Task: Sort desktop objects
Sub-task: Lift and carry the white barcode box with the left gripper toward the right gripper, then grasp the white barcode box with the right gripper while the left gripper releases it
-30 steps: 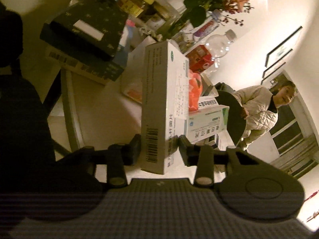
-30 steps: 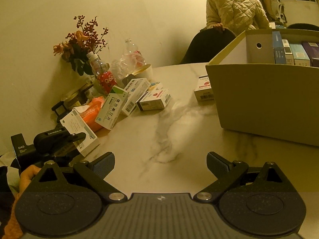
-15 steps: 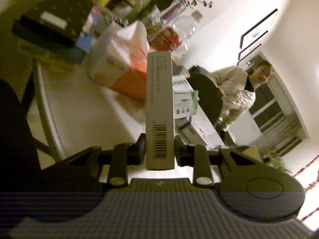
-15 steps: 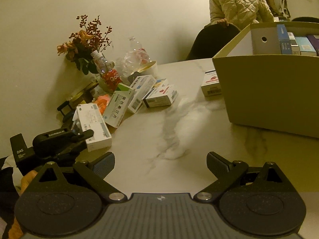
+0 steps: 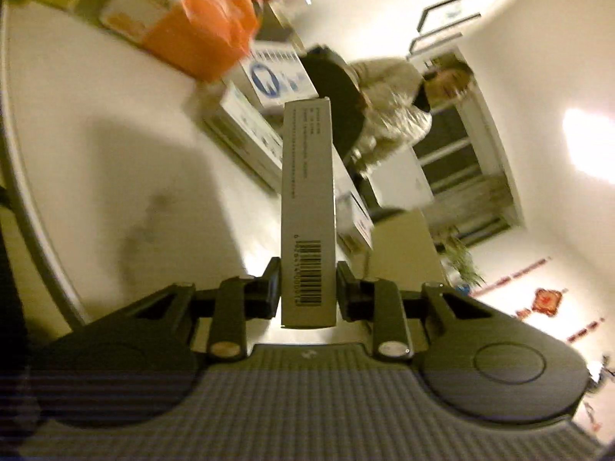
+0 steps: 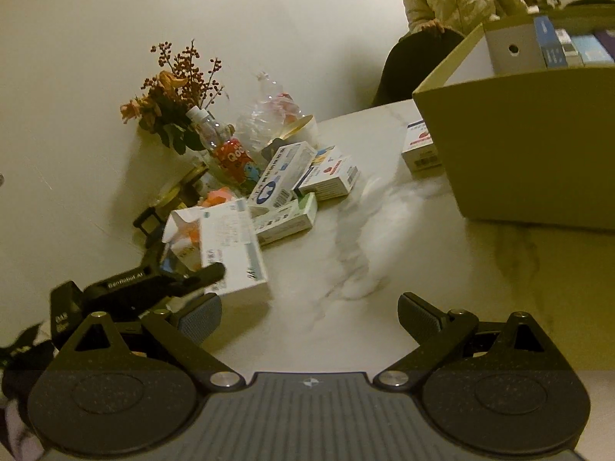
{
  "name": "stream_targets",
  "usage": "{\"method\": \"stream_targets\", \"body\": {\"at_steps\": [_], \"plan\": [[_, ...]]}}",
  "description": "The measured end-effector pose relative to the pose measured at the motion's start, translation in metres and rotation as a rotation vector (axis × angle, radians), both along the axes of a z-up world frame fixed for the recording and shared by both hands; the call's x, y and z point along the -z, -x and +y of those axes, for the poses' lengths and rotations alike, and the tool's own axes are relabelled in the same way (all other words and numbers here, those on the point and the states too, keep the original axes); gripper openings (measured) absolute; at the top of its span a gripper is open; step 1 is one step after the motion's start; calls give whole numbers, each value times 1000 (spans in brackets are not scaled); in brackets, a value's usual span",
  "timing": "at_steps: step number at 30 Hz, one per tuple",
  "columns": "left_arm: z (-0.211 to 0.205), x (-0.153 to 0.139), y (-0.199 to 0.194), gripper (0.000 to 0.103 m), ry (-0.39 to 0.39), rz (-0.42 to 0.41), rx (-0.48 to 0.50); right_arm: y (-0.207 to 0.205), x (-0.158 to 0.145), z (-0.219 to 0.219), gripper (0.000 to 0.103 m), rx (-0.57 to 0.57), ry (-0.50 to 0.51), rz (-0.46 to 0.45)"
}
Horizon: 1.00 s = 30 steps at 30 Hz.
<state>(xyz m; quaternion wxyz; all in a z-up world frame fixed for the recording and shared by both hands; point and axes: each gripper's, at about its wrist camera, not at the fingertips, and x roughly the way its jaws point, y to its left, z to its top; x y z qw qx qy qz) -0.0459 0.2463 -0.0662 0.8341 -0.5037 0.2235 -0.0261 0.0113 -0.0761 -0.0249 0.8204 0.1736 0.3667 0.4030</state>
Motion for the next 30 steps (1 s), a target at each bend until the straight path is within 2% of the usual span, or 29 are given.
{"method": "stream_targets", "body": {"at_steps": [10, 16, 23, 27, 30], "plan": [[-20, 10, -13, 26, 115, -40, 222, -8, 6, -15, 98, 16, -103, 81], [-36, 18, -17, 26, 229, -103, 390, -14, 11, -30, 97, -3, -254, 160], [-54, 21, -20, 26, 340, -190, 518, -20, 13, -52, 93, 2, -397, 208], [-63, 25, -25, 26, 379, -194, 571, -21, 13, -57, 85, 17, -434, 223], [-69, 26, -28, 27, 364, -187, 584, -22, 13, -61, 69, 28, -461, 235]]}}
